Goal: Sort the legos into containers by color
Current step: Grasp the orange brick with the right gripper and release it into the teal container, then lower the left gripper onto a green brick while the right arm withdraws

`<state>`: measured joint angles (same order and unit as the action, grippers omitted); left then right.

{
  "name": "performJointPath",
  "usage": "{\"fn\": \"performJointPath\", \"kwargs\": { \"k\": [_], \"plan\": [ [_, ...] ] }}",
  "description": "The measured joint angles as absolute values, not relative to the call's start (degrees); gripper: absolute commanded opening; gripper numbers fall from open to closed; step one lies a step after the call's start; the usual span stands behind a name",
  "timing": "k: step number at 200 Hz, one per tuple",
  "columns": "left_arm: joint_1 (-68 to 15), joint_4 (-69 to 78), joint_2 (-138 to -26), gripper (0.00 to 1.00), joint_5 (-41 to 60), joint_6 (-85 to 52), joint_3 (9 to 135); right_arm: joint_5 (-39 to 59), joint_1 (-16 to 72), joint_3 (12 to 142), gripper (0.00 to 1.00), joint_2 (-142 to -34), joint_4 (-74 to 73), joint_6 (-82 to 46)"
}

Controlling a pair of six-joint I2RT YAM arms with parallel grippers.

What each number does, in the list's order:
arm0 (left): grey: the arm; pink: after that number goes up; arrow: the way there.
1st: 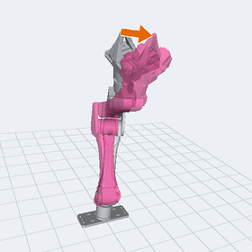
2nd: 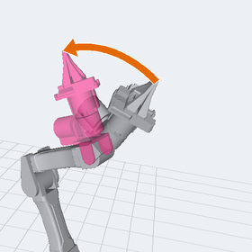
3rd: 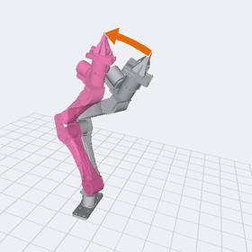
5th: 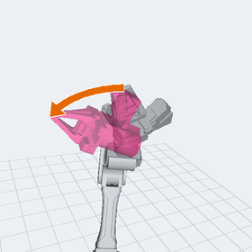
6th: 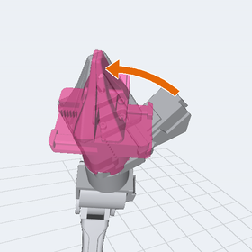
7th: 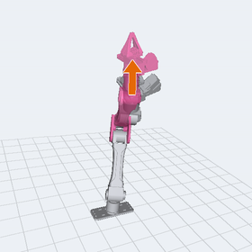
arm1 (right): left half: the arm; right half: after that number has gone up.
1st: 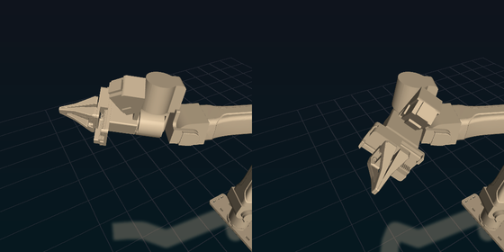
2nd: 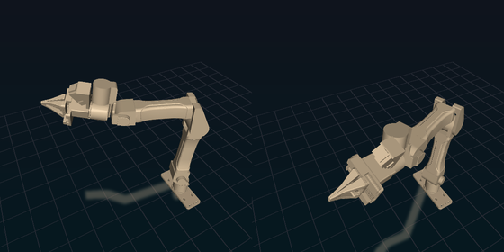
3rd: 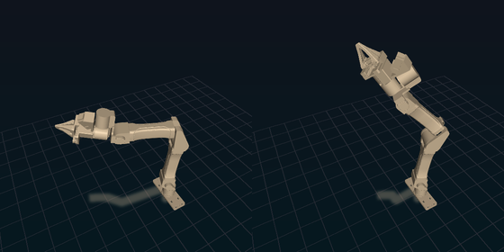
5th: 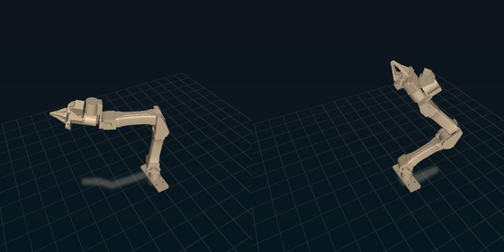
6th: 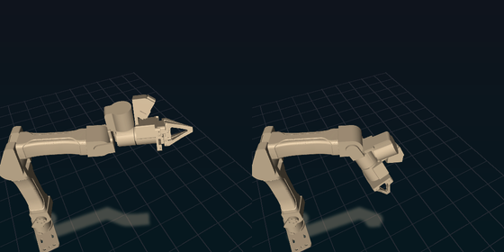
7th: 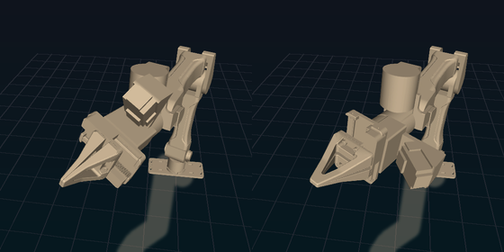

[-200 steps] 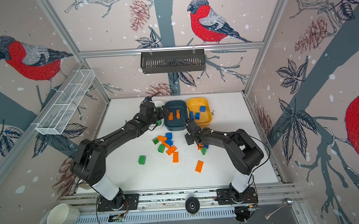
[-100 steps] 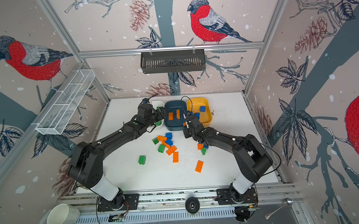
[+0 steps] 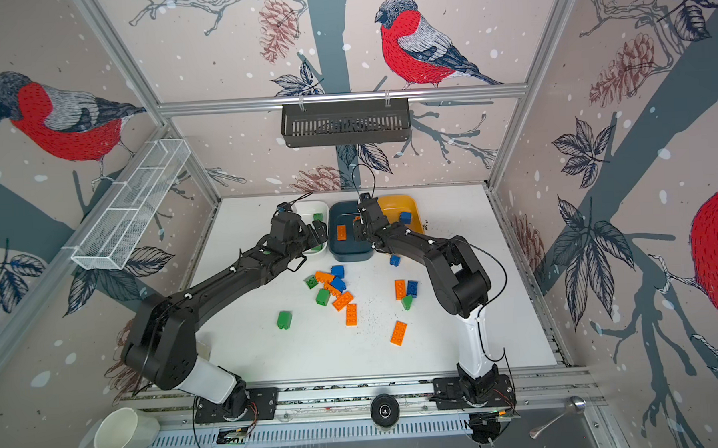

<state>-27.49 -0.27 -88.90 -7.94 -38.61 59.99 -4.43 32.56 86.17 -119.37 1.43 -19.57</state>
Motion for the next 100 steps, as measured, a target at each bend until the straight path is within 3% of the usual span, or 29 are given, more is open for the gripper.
{"fn": "performJointPath", "kwargs": {
  "k": [31, 68, 100],
  "plan": [
    [-27.49, -2.61, -87.72, 0.97, -8.99, -38.59, 58.15, -6.20, 32.58, 94.37, 0.59, -123.09, 6.24, -20.82],
    [-27.46, -4.47, -86.83, 0.97, -9.21, -38.61, 56.10, -5.74, 33.23, 93.21, 0.66, -119.83, 7.81, -20.78],
    [-27.46, -5.63, -86.91, 0.97, -9.41, -38.98, 55.86, -2.48, 34.28, 83.42, 0.68, -111.46, 6.35, -19.46]
  ]
}}
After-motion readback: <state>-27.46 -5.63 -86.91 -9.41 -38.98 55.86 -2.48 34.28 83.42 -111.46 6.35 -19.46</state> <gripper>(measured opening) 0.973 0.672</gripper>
